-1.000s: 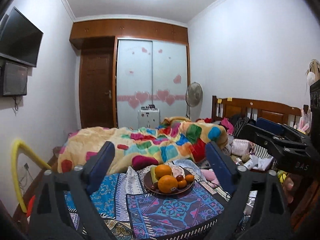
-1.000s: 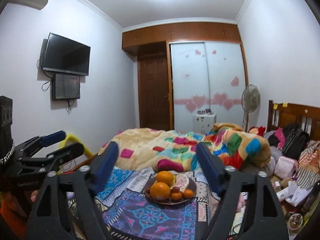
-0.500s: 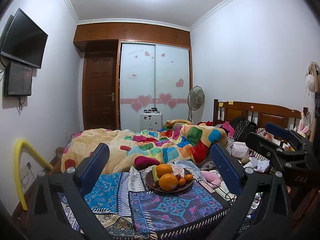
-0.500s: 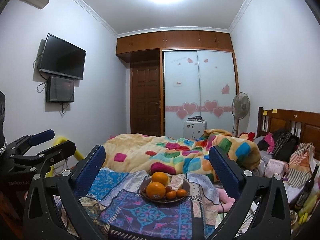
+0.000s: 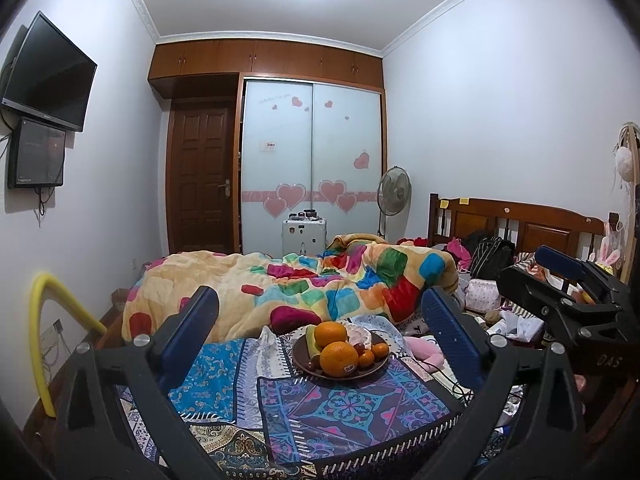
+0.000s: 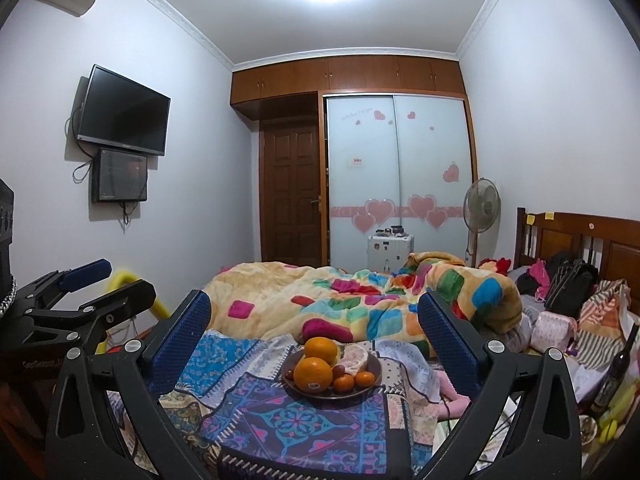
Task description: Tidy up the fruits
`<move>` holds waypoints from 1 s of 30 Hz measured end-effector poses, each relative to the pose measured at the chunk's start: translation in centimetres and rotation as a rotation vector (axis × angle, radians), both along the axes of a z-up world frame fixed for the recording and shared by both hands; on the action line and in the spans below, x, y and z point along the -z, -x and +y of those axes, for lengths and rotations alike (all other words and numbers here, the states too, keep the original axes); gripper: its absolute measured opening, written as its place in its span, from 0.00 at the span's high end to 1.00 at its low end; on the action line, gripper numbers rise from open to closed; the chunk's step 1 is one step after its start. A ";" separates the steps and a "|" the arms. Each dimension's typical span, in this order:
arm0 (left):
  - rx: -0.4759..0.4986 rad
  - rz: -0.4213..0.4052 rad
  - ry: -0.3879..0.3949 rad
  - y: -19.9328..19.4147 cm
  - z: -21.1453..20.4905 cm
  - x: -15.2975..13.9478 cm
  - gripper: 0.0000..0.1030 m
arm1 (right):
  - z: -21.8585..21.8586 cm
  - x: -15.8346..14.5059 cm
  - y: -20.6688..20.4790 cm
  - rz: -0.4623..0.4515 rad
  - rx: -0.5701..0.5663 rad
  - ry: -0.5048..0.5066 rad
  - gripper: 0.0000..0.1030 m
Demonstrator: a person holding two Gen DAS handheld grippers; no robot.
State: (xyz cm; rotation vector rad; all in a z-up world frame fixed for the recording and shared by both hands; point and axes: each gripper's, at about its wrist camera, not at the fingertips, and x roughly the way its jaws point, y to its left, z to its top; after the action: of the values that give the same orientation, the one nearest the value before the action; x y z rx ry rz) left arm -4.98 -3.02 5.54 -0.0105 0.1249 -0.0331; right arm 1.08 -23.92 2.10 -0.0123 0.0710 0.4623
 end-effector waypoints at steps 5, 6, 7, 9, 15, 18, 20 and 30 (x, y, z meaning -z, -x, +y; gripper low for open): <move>0.001 0.002 0.000 -0.1 0.0 0.0 0.00 | -0.1 0.1 -0.2 0.007 0.000 -0.001 0.00; 0.001 0.002 0.000 -0.1 0.0 0.0 0.00 | -0.1 0.1 -0.2 0.008 0.001 -0.001 0.00; 0.001 0.004 -0.002 -0.2 -0.1 0.1 0.00 | -0.1 0.1 -0.2 0.010 0.001 -0.003 0.00; 0.000 0.007 -0.005 -0.3 -0.1 0.2 0.00 | -0.2 0.2 -0.3 0.015 0.000 -0.005 0.00; 0.003 0.011 -0.005 -0.5 -0.2 0.4 0.00 | -0.2 0.2 -0.4 0.022 0.002 -0.006 0.00; 0.006 0.014 -0.005 -0.6 -0.3 0.5 0.00 | -0.3 0.2 -0.4 0.023 0.002 -0.007 0.00; 0.006 0.016 -0.006 -0.6 -0.4 0.5 0.00 | -0.3 0.2 -0.4 0.023 0.001 -0.007 0.00; 0.010 0.014 -0.008 -0.8 -0.6 0.5 0.00 | -0.3 0.2 -0.4 0.023 0.003 -0.007 0.00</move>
State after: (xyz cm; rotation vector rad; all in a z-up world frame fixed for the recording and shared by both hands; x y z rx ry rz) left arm -4.23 -3.59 5.06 -0.0026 0.1390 -0.0425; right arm 1.53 -24.23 1.90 -0.0004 0.0925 0.4601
